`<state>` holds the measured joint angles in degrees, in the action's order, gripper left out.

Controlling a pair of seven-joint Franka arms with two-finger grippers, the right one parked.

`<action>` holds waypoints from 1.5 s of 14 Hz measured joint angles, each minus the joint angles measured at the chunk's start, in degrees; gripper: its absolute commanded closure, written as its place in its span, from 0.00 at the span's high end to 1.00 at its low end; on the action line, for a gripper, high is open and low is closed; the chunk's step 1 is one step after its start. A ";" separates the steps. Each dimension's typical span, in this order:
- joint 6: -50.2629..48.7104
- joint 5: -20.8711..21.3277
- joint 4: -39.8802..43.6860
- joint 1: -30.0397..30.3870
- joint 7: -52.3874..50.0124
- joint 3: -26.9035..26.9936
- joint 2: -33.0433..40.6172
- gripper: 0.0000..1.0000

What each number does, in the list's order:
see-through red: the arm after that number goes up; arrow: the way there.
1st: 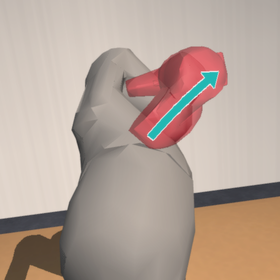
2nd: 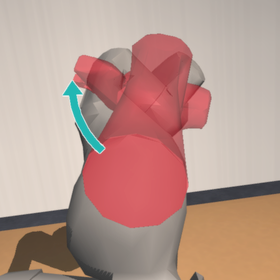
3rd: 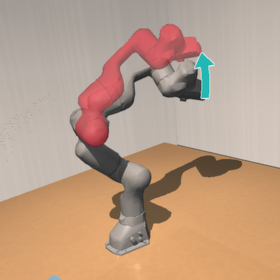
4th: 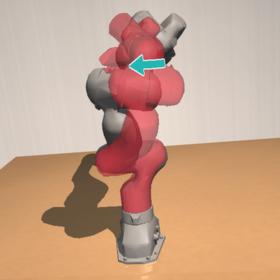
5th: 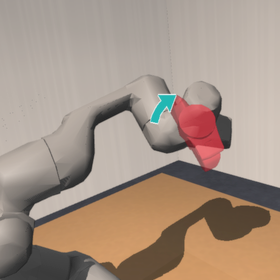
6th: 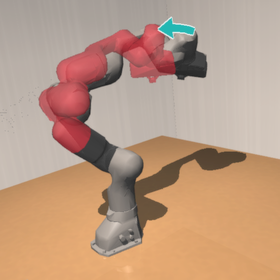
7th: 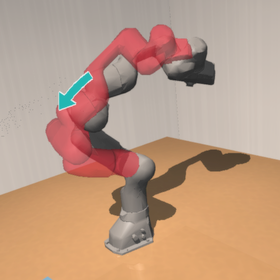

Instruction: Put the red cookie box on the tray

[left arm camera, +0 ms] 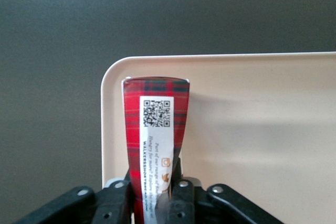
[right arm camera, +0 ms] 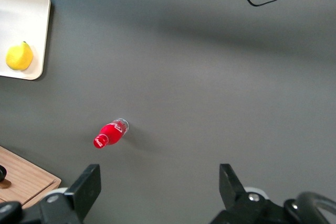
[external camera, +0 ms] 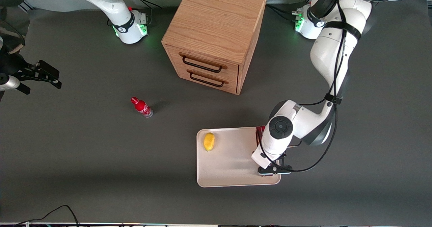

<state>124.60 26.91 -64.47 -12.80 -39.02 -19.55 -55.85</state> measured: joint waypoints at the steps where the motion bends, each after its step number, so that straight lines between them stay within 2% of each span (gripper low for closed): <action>1: -0.04 0.28 0.24 0.03 0.00 0.11 0.02 1.00; 3: -1.34 0.49 1.44 0.44 0.06 0.25 0.48 1.00; 6: -9.79 -0.42 3.18 1.44 3.09 0.07 4.09 1.00; 11: -26.30 -10.41 3.09 9.52 23.10 -0.02 17.04 1.00; 17: -28.49 -16.88 -11.64 22.16 40.70 -0.10 33.60 1.00; 21: -28.14 -20.17 -23.63 25.79 44.91 -0.02 46.80 1.00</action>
<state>96.46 6.74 -88.10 12.99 5.89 -19.57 -9.05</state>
